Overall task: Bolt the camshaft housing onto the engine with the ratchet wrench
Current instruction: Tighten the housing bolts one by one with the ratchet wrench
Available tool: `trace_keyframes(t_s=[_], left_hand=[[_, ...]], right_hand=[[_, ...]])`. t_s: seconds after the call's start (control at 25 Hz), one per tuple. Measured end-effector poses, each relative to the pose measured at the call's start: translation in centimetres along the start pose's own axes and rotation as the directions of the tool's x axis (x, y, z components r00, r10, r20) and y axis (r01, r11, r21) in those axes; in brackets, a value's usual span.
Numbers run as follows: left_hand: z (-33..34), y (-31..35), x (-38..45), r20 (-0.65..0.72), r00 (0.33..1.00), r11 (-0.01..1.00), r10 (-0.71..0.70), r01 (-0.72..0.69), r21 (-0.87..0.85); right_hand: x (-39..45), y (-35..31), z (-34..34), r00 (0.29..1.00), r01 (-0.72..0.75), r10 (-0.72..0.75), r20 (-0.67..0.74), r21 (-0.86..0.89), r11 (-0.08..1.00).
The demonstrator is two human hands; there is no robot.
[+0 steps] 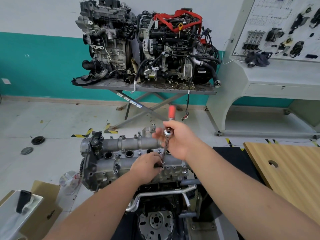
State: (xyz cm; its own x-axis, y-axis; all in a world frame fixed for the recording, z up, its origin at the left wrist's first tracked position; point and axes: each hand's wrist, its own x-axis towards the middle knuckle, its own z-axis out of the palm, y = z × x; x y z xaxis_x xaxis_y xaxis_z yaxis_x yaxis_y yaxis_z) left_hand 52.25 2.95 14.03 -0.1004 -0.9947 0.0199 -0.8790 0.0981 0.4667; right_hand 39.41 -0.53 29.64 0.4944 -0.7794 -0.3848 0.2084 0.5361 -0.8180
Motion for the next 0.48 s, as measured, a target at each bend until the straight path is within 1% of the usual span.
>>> trace_keyframes(t_s=[0.04, 0.08, 0.12, 0.16, 0.2, 0.24, 0.28, 0.32, 0.36, 0.4, 0.44, 0.48], left_hand=[[0.1, -0.1, 0.1, -0.002, 1.000, 1.000, 0.008, -0.008, 0.001], [0.1, -0.1, 0.1, 0.001, 1.000, 1.000, 0.016, -0.016, -0.003], [0.1, -0.2, 0.2, 0.001, 1.000, 1.000, 0.022, -0.022, -0.001], [0.1, -0.1, 0.2, 0.003, 1.000, 1.000, 0.025, -0.025, 0.000], [0.1, 0.0, 0.1, 0.005, 1.000, 1.000, 0.026, -0.026, 0.000], [0.0, 0.0, 0.1, 0.005, 1.000, 1.000, 0.021, -0.021, 0.001], [0.0, 0.0, 0.1, 0.000, 1.000, 1.000, 0.015, -0.015, -0.001], [0.0, 0.0, 0.1, -0.001, 1.000, 1.000, 0.011, -0.011, -0.004], [0.0, 0.0, 0.1, -0.002, 1.000, 1.000, 0.011, -0.011, -0.003], [0.0, 0.0, 0.0, -0.003, 1.000, 1.000, 0.016, -0.016, 0.001], [0.0, 0.1, 0.0, -0.007, 1.000, 1.000, 0.022, -0.022, 0.002], [0.0, 0.2, -0.1, -0.022, 0.999, 1.000, 0.029, -0.029, -0.003]], right_hand=[[0.1, 0.4, -0.2, 0.999, 0.020, -0.015, -0.032, 0.170, 0.985], [0.1, 0.9, -0.4, 0.997, 0.062, -0.049, -0.054, 0.275, 0.960], [0.2, 1.5, -0.7, 0.991, 0.128, -0.110, -0.075, 0.308, 0.943], [0.2, 2.2, -1.0, 0.976, 0.215, -0.195, -0.098, 0.276, 0.937], [0.1, 2.9, -1.5, 0.947, 0.315, -0.298, -0.121, 0.158, 0.936], [-0.1, 3.7, -1.9, 0.913, 0.390, -0.392, -0.112, -0.035, 0.920], [-0.3, 4.2, -2.0, 0.875, 0.448, -0.477, -0.081, -0.241, 0.861], [-0.4, 4.7, -2.1, 0.832, 0.498, -0.554, -0.031, -0.400, 0.770], [-0.3, 5.0, -2.0, 0.784, 0.543, -0.620, 0.026, -0.513, 0.665], [-0.2, 5.2, -1.9, 0.724, 0.594, -0.684, 0.092, -0.587, 0.549], [0.1, 5.2, -1.8, 0.659, 0.652, -0.736, 0.158, -0.609, 0.453], [0.4, 5.3, -2.0, 0.603, 0.701, -0.768, 0.216, -0.603, 0.381]])
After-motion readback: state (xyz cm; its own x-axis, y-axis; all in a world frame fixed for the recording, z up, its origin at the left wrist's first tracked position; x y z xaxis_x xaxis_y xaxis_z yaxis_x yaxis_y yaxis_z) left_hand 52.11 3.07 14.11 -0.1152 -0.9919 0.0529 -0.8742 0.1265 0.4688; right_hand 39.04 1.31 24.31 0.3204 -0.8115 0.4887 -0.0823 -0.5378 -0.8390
